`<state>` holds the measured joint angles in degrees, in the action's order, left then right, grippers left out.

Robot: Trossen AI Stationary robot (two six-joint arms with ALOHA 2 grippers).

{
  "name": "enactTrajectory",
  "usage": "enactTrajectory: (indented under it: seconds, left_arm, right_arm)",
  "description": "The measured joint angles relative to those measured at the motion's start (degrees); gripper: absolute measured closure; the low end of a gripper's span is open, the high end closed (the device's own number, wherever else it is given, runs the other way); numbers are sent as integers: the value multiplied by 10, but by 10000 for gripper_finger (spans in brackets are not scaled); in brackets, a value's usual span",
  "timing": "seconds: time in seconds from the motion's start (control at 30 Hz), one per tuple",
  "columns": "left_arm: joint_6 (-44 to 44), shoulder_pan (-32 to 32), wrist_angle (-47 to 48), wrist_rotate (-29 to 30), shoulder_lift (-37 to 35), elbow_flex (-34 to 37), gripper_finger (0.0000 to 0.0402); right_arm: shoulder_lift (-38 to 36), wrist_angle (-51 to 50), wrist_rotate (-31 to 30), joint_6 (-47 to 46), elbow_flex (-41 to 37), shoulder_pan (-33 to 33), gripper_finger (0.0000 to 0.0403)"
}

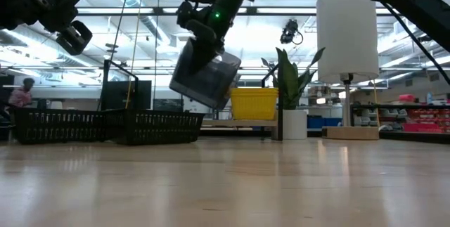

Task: Stack baskets on shelf by color
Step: Put the stack of transparent black bins on the shelf

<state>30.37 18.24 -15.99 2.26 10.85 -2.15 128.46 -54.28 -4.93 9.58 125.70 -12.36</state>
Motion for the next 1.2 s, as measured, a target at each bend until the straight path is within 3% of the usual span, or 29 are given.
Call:
enactTrajectory:
  seconds: [0.33,0.8,1.2]
  left_arm:
    - [0,0,0,0,0,0,285]
    - [0,0,0,0,0,0,285]
    - [0,0,0,0,0,0,285]
  right_arm:
    - [-1,-6,3,11,-8,0,364]
    - [-1,-7,15,-5,-8,0,284]
    - [-1,-4,-15,-83,-8,10,290]
